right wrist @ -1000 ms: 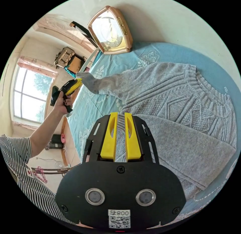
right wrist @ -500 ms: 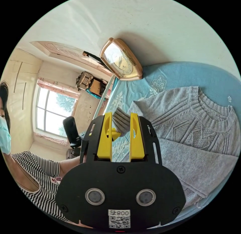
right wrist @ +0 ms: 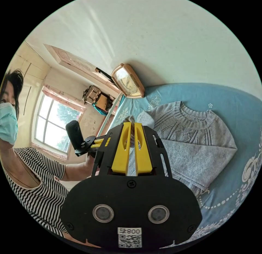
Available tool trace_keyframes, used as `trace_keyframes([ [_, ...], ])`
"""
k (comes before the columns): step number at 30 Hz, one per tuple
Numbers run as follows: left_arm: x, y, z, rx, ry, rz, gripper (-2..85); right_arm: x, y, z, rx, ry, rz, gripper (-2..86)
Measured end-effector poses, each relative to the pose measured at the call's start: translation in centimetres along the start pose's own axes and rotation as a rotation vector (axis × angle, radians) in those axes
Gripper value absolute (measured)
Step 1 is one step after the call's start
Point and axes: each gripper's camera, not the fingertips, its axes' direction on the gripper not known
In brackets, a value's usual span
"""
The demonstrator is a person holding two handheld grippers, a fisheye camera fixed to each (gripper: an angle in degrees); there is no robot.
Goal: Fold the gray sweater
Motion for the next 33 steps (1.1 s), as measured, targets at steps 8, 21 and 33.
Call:
trace_keyframes([
  [8, 7.1, -1.2, 8.9, -0.199, 0.080, 0.089, 2.4, 10.0, 15.4, -5.4, 0.035, 0.050, 0.231, 1.9],
  [21, 10.9, -2.3, 18.4, -0.375, 0.058, 0.115, 2.7, 17.4, 27.2, -6.3, -0.016, 0.091, 0.340, 1.9],
  [33, 11.6, -2.4, 23.7, -0.428, 0.102, 0.059, 3.6, 16.9, 33.8, -11.3, 0.001, 0.117, 0.414, 0.7],
])
